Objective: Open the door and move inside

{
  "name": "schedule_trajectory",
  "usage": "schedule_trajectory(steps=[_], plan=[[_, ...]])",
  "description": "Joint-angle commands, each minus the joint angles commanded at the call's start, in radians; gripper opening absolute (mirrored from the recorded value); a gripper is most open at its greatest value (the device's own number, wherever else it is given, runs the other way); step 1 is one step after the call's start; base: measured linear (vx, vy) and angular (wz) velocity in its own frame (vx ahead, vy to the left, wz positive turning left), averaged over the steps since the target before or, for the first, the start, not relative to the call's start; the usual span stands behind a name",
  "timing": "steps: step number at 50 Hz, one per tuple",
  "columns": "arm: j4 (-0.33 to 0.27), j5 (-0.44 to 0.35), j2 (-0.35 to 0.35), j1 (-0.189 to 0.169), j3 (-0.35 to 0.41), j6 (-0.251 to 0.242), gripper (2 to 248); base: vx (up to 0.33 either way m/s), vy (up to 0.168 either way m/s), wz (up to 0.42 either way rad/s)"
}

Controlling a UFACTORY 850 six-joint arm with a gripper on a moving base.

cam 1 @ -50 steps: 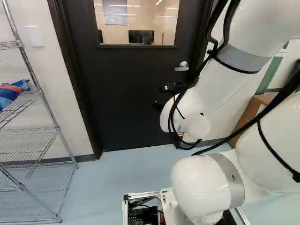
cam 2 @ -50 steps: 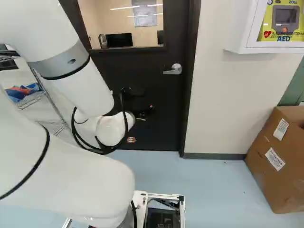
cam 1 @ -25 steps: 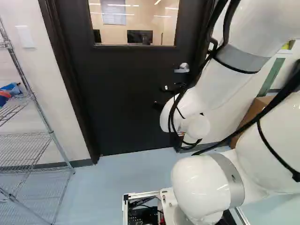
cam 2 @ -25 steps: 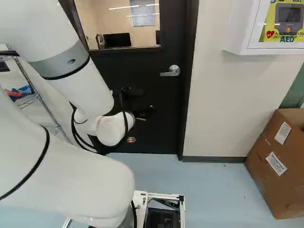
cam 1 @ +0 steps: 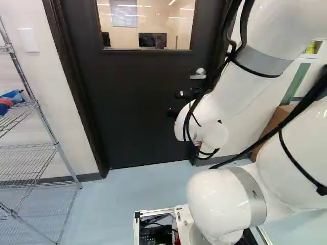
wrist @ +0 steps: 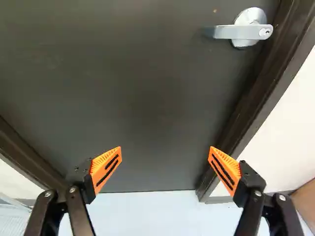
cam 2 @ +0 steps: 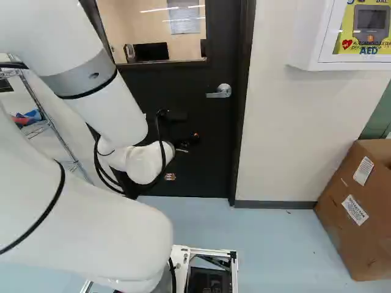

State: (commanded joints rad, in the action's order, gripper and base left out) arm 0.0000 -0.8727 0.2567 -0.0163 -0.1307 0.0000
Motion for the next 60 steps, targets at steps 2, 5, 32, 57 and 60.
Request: schedule_trajectory(steps=[2, 5, 32, 57, 60], plan=[[0.0, 0.0, -0.002, -0.003, -0.007, 0.0, 247, 0.0, 0.0, 0.0], [0.0, 0.0, -0.006, -0.007, -0.017, 0.0, 247, 0.0, 0.0, 0.0], [0.0, 0.0, -0.049, -0.034, -0.124, 0.0, 247, 0.0, 0.0, 0.0], [0.0, 0.0, -0.099, -0.049, -0.23, 0.0, 247, 0.0, 0.0, 0.0], [0.0, 0.0, -0.105, -0.05, -0.243, 0.0, 247, 0.0, 0.0, 0.0]])
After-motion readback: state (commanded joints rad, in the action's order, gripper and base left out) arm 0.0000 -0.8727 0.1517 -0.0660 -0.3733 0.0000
